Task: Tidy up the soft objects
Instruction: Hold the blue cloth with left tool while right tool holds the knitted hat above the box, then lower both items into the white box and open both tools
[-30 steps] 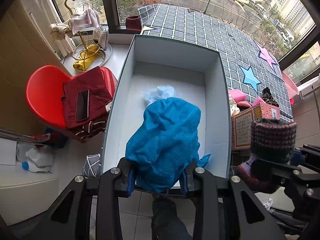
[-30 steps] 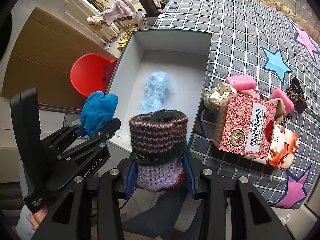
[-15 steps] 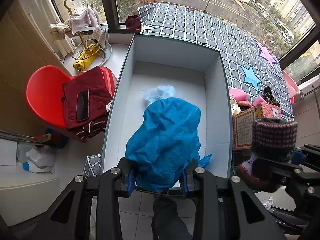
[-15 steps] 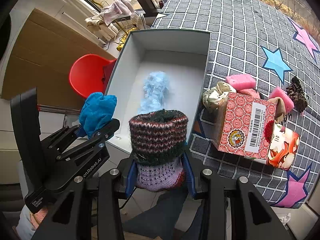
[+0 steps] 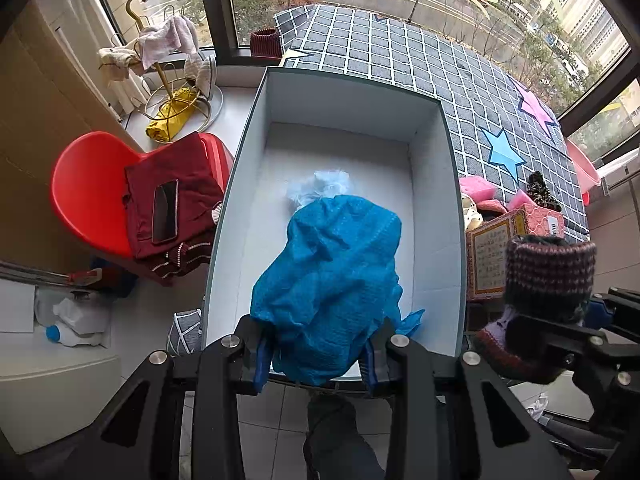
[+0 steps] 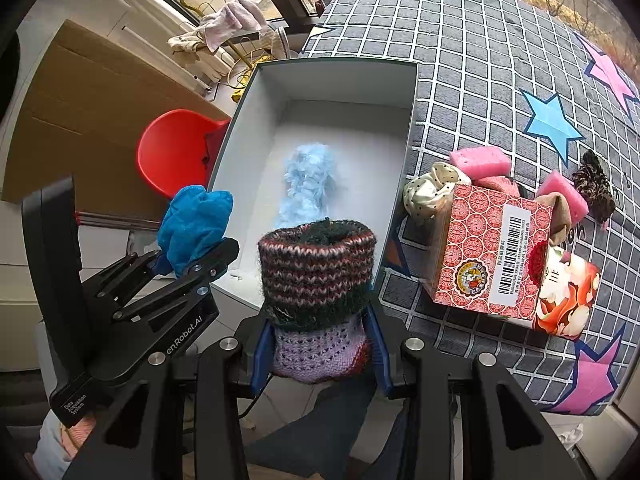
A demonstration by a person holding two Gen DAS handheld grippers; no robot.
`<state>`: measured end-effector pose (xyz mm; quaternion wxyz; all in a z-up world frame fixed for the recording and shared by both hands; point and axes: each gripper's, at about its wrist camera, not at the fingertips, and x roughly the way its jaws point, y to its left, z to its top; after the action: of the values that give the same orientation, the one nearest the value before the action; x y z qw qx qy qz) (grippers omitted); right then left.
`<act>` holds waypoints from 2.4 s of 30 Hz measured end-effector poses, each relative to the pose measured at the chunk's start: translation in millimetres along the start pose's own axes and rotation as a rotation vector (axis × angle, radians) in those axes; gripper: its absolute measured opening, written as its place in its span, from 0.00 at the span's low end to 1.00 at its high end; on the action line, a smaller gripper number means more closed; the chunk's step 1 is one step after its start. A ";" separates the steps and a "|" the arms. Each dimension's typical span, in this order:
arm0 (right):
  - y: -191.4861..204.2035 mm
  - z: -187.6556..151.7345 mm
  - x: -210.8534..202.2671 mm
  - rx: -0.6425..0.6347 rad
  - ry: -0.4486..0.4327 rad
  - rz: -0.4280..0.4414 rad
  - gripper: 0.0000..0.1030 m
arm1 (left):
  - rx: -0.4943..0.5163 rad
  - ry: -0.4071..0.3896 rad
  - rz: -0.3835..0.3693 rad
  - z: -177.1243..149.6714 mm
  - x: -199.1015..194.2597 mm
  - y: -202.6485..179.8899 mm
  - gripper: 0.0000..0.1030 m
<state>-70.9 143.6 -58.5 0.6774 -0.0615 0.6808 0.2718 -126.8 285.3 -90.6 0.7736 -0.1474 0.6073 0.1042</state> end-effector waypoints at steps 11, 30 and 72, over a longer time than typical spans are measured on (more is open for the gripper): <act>-2.9 1.7 0.3 0.008 -0.001 0.001 0.41 | 0.009 0.002 0.002 1.6 1.6 -0.9 0.37; -16.2 49.2 3.0 0.080 -0.038 0.020 0.41 | 0.037 0.000 0.040 51.7 10.1 -5.7 0.37; -0.9 58.5 -76.7 -0.010 -0.333 -0.014 0.88 | -0.114 -0.570 0.014 18.9 -134.0 4.0 1.00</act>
<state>-12.8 147.5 18.4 0.7824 -0.0235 0.5573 0.2770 -143.3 298.1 43.2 0.9028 -0.1510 0.3598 0.1808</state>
